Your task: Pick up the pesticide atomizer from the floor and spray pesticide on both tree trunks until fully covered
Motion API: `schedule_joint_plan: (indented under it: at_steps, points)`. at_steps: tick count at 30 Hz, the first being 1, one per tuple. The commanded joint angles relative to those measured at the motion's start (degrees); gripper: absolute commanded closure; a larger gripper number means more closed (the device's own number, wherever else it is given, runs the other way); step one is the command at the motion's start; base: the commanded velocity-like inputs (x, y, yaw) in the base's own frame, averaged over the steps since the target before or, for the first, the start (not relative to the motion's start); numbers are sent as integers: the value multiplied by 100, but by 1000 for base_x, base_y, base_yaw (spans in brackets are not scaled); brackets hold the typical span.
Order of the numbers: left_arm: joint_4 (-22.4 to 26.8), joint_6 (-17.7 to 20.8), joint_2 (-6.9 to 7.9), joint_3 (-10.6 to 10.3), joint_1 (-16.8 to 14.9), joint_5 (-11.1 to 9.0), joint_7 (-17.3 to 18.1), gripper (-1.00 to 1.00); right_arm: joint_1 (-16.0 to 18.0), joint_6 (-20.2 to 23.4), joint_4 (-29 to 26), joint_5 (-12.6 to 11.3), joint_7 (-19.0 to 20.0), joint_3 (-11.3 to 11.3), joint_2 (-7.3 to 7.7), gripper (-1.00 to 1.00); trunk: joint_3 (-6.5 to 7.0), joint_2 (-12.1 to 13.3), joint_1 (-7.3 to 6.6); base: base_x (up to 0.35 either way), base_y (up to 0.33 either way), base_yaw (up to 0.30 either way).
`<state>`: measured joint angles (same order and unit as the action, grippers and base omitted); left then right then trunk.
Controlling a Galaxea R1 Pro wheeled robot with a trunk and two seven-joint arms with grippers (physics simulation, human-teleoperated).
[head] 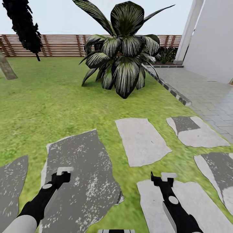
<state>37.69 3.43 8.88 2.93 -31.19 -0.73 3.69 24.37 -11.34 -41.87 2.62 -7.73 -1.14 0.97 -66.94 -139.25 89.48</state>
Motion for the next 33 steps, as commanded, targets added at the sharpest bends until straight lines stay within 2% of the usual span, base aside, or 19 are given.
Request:
schedule_joint_plan:
  at_steps: [1, 5, 22, 33]
  points:
    - [0, 3, 0, 1, 1, 1, 0, 100, 0, 0, 1, 0, 0, 0, 0, -100, 24, 42, -22, 0, 0, 237]
    - [-4, 8, -7, -2, 0, -2, 0, 100, 1, 0, 3, 0, 0, 0, 0, -100, 114, 202, -110, 0, 0, 245]
    - [-4, 0, -59, 2, 2, -4, 0, 100, -2, 0, 3, 2, 0, 0, -1, -100, 183, 202, -110, 0, 5, 256]
    - [-8, 0, -63, 1, 7, -6, 0, 100, 1, 0, 15, 2, 0, 0, 4, -100, 226, 202, -110, 59, 280, 257]
